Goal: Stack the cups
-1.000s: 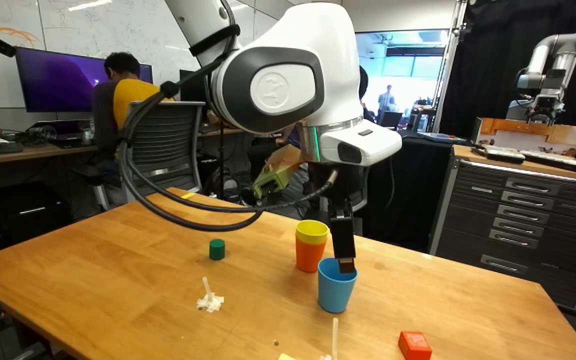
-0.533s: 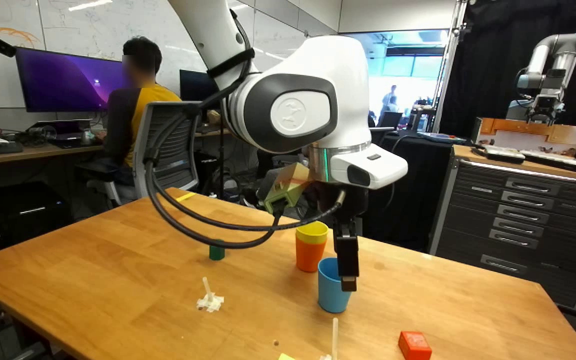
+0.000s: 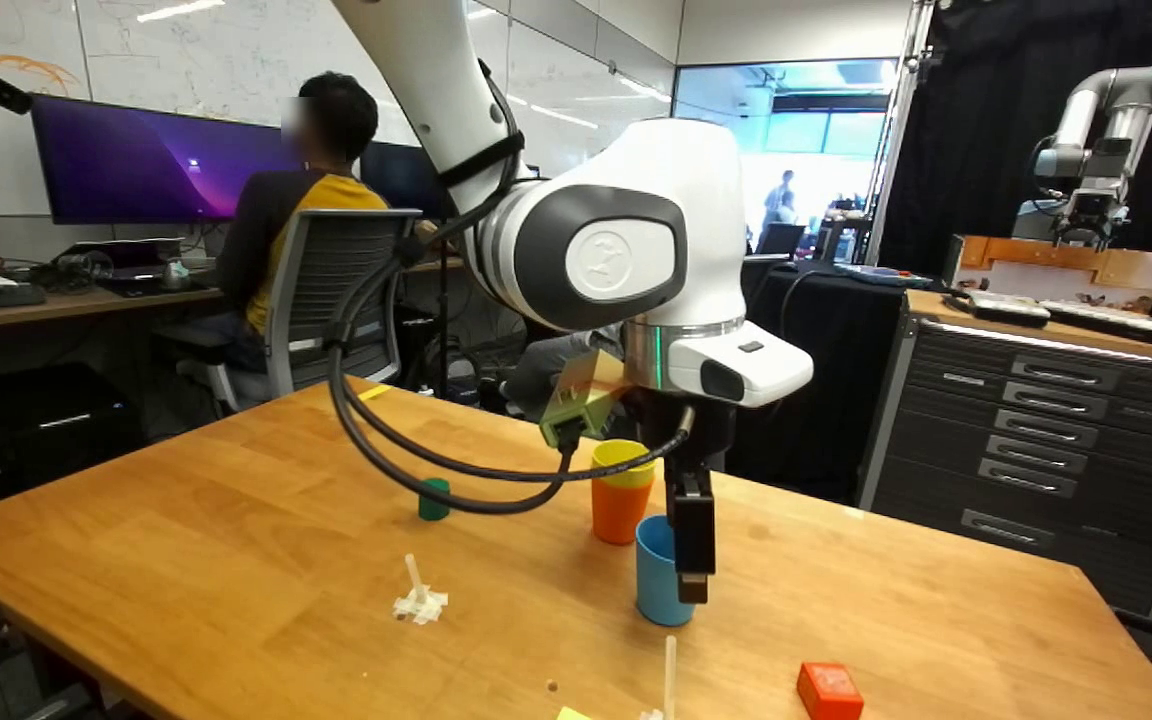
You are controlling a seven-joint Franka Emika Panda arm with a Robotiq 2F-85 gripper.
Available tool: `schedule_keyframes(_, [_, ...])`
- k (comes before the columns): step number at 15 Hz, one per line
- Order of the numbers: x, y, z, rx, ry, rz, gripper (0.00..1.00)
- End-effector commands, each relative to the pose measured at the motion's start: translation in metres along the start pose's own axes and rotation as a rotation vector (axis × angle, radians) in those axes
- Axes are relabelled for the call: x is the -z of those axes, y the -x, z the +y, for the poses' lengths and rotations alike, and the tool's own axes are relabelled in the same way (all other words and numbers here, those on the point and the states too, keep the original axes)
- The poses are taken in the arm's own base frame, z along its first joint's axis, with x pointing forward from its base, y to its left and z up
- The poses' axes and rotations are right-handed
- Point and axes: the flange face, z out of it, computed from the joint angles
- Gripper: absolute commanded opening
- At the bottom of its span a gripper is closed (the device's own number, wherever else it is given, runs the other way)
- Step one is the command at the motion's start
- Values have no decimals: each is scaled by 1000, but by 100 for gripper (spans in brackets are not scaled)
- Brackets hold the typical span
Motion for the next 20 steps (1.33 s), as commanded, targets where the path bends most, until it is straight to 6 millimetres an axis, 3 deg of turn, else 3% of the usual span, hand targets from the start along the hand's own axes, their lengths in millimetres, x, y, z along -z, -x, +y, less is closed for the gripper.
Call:
schedule_keyframes(1, [-6,-7,-11,9,5,-23,100])
schedule_keyframes(15, [-29,-6,-35,48,42,-90,100])
schedule_keyframes(16, [-30,-6,-36,50,43,-93,95])
schedule_keyframes(17, [-31,-6,-38,50,46,-98,75])
schedule_keyframes(19, [-33,-6,-40,46,52,-106,70])
schedule_keyframes(20, [-33,-6,-40,43,55,-108,62])
